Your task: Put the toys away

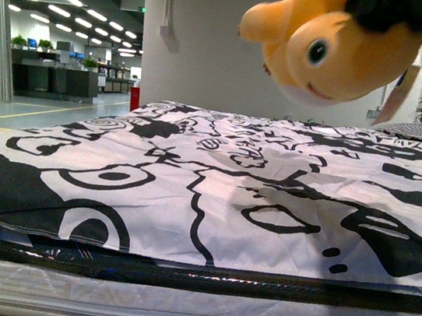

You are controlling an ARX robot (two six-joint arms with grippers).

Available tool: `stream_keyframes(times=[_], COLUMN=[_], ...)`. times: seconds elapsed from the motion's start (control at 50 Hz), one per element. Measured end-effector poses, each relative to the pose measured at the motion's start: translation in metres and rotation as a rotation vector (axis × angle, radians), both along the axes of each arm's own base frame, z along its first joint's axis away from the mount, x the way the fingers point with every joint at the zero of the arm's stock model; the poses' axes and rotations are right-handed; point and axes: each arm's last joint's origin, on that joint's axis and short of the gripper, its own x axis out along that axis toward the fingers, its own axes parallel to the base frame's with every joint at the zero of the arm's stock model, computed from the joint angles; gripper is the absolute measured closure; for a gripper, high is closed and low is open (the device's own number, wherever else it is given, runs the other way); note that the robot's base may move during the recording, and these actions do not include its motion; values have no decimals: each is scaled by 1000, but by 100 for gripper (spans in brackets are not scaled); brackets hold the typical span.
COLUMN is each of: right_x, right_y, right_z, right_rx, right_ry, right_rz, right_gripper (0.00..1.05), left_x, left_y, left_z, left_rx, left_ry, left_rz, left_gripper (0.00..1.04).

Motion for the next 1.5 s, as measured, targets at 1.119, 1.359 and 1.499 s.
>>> stream_keyframes(times=[1.119, 1.359, 1.499], right_x=[-219, -221, -222], right_y=[-91, -87, -85], right_z=[-159, -189, -191], right_rx=[79, 47, 42], right_ry=[-19, -9, -15], right_rz=[-11, -14, -6], right_gripper=[97, 97, 97], left_x=[0, 0, 0], left_y=[0, 0, 0], left_z=[0, 0, 0], left_rx=[0, 0, 0], left_ry=[0, 0, 0], left_rz=[0, 0, 0], left_gripper=[6, 6, 6])
